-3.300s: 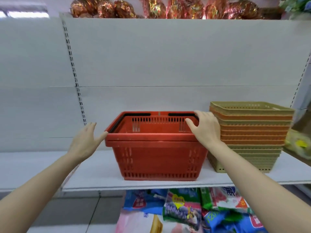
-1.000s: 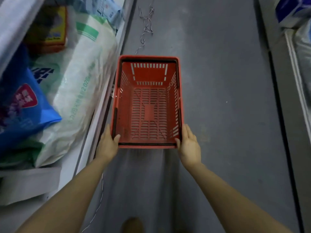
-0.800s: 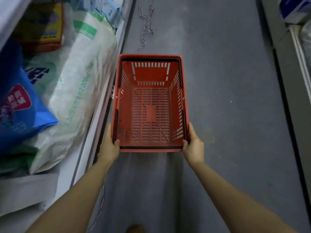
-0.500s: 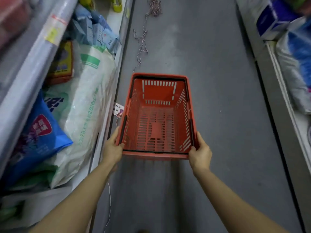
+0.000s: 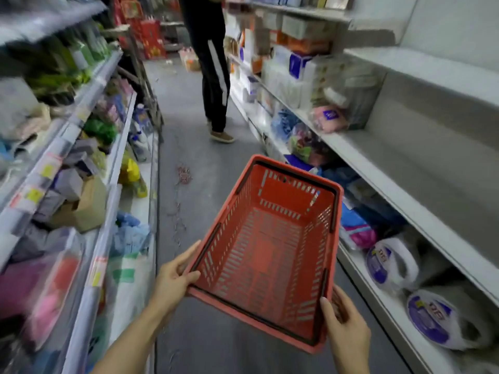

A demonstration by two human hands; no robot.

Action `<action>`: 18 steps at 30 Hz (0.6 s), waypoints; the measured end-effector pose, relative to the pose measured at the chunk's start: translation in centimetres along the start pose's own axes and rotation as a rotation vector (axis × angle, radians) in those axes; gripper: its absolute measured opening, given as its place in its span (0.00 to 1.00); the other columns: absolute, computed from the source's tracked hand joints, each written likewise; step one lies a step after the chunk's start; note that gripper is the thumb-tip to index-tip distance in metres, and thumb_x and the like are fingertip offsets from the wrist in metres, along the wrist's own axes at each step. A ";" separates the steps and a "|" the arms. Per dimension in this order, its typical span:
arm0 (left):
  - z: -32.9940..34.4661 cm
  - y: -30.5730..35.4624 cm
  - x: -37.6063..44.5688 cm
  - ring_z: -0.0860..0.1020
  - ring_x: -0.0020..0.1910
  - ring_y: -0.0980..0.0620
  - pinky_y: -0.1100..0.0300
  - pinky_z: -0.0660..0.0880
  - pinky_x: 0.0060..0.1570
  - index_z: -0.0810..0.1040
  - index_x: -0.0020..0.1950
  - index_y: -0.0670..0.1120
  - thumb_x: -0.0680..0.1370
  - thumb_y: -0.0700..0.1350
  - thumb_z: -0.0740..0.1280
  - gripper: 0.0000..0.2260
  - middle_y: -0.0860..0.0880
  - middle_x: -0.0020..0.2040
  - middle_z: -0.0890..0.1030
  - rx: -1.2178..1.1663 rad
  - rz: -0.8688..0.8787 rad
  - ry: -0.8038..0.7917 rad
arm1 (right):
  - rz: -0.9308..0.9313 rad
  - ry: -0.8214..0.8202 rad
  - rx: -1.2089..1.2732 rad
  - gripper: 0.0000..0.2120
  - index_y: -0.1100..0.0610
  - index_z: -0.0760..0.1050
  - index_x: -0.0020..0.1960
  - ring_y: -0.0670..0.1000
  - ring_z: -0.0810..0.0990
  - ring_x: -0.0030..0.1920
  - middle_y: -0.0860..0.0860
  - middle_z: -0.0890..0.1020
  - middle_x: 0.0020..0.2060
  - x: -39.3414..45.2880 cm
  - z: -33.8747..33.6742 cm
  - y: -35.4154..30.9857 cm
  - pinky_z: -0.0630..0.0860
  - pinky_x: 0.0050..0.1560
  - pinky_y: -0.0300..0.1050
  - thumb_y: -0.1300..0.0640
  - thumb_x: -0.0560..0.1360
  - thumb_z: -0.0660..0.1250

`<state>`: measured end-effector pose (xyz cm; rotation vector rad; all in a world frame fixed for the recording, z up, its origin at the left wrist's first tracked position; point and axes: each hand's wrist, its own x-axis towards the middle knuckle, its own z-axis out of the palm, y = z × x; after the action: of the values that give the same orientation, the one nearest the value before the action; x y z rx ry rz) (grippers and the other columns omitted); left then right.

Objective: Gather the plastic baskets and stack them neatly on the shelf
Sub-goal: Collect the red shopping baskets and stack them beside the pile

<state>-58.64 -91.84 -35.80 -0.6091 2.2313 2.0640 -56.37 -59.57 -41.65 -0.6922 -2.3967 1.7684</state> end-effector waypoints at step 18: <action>13.8 41.7 -16.0 0.83 0.58 0.48 0.55 0.83 0.50 0.84 0.61 0.58 0.57 0.59 0.84 0.33 0.50 0.61 0.84 0.390 0.462 -0.710 | -0.275 0.164 0.672 0.18 0.60 0.75 0.66 0.50 0.85 0.47 0.54 0.85 0.53 -5.0 -45.8 -21.6 0.82 0.44 0.42 0.67 0.76 0.64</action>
<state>-60.07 -72.88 6.87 0.6209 2.3075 1.5227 -43.51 -25.99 -5.68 -0.3756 -1.5402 2.0969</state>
